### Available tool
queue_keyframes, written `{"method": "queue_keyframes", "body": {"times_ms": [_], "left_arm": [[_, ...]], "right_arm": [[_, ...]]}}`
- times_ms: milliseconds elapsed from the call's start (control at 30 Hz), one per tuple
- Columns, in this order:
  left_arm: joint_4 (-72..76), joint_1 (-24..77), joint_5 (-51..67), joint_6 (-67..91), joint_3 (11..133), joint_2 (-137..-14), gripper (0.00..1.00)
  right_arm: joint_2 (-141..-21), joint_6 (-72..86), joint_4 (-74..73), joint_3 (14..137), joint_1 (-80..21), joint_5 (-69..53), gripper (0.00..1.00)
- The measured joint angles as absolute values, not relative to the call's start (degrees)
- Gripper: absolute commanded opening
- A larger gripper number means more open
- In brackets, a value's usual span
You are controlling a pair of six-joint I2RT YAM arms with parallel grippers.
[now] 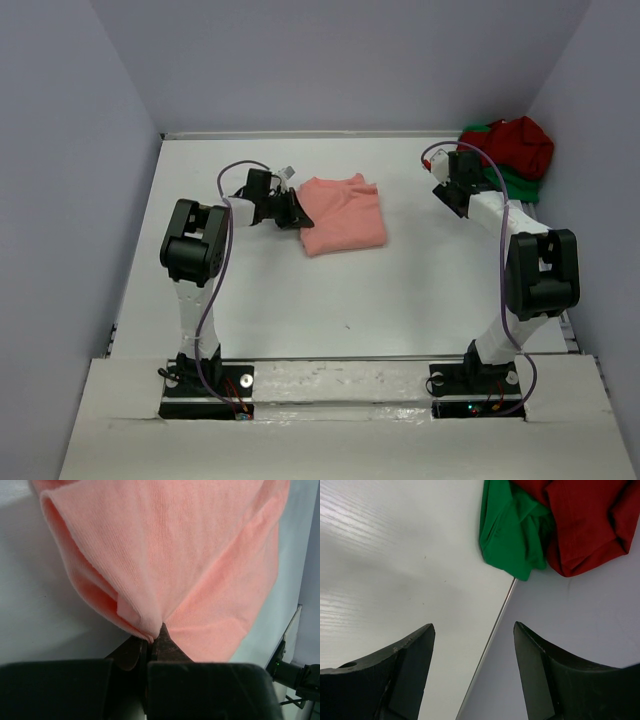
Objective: Fold and stack the t-shirts
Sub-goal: Put the neatly folded tshirt into the corner of the board with the left arm
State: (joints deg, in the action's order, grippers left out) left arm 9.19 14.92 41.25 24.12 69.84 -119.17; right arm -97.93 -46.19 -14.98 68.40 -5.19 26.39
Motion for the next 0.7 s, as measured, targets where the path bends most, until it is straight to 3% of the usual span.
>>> {"method": "queue_keyframes", "body": {"times_ms": [700], "left_arm": [[-6.13, 16.71, 25.93, 16.97, 75.55, -114.08, 0.00]], "right_arm": [[-96.49, -43.16, -17.67, 68.77, -5.19, 24.38, 0.69]]}}
